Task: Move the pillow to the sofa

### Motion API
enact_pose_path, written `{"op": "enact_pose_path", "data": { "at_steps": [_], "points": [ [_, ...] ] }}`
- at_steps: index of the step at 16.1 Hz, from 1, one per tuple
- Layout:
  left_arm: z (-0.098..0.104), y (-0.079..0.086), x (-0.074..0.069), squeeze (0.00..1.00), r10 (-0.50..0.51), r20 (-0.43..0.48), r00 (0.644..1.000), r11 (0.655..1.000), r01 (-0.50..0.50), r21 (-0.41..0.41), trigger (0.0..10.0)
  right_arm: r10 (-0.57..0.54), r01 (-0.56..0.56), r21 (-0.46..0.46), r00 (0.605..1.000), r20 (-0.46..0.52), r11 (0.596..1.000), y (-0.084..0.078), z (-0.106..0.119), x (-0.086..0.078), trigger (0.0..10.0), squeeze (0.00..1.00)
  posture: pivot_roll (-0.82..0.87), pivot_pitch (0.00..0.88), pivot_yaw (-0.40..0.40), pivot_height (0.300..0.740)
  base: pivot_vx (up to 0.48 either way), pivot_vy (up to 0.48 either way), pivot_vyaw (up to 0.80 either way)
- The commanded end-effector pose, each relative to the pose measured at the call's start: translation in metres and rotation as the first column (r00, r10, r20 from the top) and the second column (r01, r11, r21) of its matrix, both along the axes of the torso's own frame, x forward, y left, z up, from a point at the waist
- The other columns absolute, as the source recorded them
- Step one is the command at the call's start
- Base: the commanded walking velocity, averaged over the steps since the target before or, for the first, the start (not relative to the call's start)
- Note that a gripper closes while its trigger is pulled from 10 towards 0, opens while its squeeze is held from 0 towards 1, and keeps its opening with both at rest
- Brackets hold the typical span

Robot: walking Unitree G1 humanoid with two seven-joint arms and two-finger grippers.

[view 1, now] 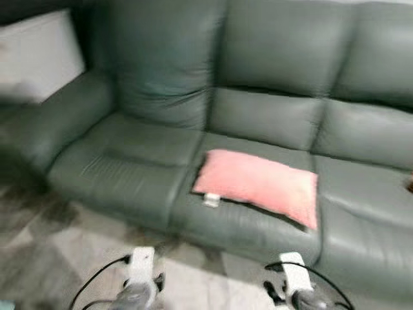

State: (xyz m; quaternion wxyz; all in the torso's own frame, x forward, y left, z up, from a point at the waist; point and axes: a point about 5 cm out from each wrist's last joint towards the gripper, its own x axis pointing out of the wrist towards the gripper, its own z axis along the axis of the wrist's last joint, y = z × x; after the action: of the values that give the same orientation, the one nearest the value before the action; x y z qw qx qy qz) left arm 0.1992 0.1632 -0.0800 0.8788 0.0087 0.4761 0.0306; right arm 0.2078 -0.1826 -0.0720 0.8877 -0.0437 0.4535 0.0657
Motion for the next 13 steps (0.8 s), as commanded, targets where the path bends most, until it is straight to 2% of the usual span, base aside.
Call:
{"op": "enact_pose_path", "data": {
  "at_steps": [1,13],
  "points": [
    [0.0033,-0.0014,0.0063,0.00,-0.003,0.019,1.000,1.000,0.003,0.002,10.0,0.002,-0.002,0.004,1.000,-0.020,1.000,0.0006,-0.0034,-0.0060,10.0,0.00,-0.09,0.020,-0.025,0.740,0.000,0.000,0.80],
    [0.0033,0.0004,0.0061,0.00,-0.026,0.012,1.000,1.000,0.026,0.018,10.0,0.034,-0.034,-0.004,0.999,-0.022,0.999,0.0024,-0.0034,-0.0058,10.0,0.00,-0.09,0.008,-0.022,0.740,0.000,0.000,0.80]
  ]
}}
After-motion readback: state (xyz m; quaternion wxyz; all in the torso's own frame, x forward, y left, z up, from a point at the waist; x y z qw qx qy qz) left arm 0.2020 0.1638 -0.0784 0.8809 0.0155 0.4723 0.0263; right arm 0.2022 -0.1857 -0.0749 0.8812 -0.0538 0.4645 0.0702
